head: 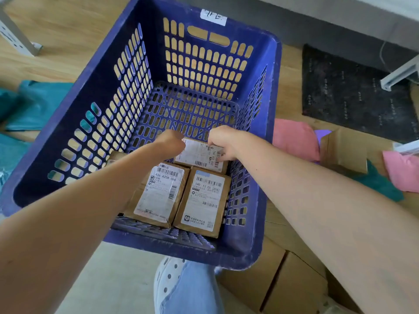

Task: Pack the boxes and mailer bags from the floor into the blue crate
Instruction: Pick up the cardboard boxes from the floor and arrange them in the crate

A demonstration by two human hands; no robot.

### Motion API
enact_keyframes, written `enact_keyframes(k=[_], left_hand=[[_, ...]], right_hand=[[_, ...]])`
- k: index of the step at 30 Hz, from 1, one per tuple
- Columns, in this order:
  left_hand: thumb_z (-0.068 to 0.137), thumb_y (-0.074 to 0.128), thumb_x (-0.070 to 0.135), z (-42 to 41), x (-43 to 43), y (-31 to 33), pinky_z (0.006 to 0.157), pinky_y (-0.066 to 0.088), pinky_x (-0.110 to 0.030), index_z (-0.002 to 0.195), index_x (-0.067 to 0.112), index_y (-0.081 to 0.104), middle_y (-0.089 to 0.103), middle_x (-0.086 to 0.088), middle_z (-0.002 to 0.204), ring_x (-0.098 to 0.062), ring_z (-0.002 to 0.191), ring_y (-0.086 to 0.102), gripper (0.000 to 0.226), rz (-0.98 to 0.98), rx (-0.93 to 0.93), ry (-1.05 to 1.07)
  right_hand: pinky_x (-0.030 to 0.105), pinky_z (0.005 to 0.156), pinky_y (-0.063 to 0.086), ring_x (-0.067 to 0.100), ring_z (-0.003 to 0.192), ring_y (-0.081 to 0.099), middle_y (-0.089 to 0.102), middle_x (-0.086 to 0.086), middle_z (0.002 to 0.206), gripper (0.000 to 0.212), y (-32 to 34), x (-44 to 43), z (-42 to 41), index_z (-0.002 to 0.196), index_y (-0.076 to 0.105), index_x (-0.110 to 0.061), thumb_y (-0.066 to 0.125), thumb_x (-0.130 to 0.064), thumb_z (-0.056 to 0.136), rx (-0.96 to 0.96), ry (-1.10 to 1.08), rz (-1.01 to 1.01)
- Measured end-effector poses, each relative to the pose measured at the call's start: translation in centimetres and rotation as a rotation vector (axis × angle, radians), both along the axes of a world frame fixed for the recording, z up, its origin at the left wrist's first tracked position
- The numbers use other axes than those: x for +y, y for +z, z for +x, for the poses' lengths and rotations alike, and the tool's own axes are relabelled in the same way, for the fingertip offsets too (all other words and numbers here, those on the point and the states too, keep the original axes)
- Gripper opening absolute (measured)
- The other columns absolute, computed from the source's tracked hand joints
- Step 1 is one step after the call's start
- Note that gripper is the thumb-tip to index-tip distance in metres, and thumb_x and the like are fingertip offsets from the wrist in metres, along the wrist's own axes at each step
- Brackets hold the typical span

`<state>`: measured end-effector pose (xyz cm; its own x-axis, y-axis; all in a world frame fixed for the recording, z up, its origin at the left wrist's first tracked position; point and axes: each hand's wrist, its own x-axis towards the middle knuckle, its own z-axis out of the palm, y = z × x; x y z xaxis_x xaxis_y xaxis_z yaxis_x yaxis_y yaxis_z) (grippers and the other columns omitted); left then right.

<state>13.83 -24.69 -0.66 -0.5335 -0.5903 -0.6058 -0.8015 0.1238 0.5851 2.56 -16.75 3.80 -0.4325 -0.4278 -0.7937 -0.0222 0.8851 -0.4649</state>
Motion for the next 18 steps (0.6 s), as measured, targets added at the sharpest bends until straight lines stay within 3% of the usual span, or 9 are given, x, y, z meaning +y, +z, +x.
enact_keyframes(k=[3,8,10,12,14,18], left_hand=[[0.093,0.039,0.003,-0.5,1.1,2.9,0.041,0.036,-0.019,0.141,0.015,0.043,0.059,-0.013,0.114,-0.013,0.052,0.042,0.049,-0.045,0.1,0.027],[0.094,0.041,0.003,-1.3,4.4,7.3,0.044,0.037,-0.017,0.141,0.018,0.043,0.058,0.0,0.109,-0.008,0.052,0.039,0.05,-0.076,0.274,0.042],[0.094,0.041,0.003,-1.4,6.4,9.0,0.038,0.038,-0.01,0.141,0.018,0.042,0.057,-0.001,0.122,-0.007,0.057,0.046,0.049,-0.097,0.336,0.023],[0.093,0.041,0.0,-1.5,8.6,10.5,0.047,0.041,-0.009,0.14,0.017,0.043,0.054,-0.004,0.133,-0.009,0.075,0.057,0.051,-0.119,0.405,-0.016],[0.091,0.039,-0.002,-1.5,11.1,12.0,0.067,0.045,-0.016,0.139,0.017,0.044,0.054,-0.006,0.133,-0.016,0.099,0.058,0.052,-0.177,0.459,-0.072],[0.09,0.04,-0.001,-1.3,16.3,14.4,0.096,0.044,-0.028,0.139,0.019,0.044,0.053,-0.004,0.136,-0.018,0.121,0.052,0.053,-0.29,0.51,-0.221]], right_hand=[[0.044,0.105,0.042,0.035,0.13,0.043,0.037,0.021,0.145,0.045,2.5,0.9,-0.2,0.141,0.033,-0.002,0.041,-0.002,0.097,-0.053,-0.115,-0.125],[0.034,0.084,0.05,0.026,0.108,0.055,0.051,0.016,0.13,0.039,6.9,4.7,-0.7,0.132,0.043,-0.007,0.046,0.0,0.094,-0.172,-0.319,-0.434],[0.03,0.078,0.052,0.023,0.1,0.058,0.057,0.014,0.12,0.038,8.7,7.0,-0.5,0.131,0.046,-0.007,0.046,0.0,0.093,-0.185,-0.353,-0.531],[0.031,0.08,0.052,0.021,0.092,0.06,0.06,0.009,0.104,0.037,9.9,9.6,-0.3,0.13,0.049,-0.006,0.045,-0.001,0.094,-0.184,-0.383,-0.612],[0.034,0.087,0.051,0.021,0.091,0.061,0.061,0.008,0.1,0.034,10.6,12.4,-0.2,0.126,0.053,-0.008,0.048,-0.002,0.093,-0.138,-0.432,-0.651],[0.033,0.077,0.05,0.017,0.08,0.061,0.063,0.003,0.093,0.031,10.6,18.8,-0.3,0.118,0.06,-0.01,0.048,-0.001,0.092,-0.023,-0.52,-0.654]])
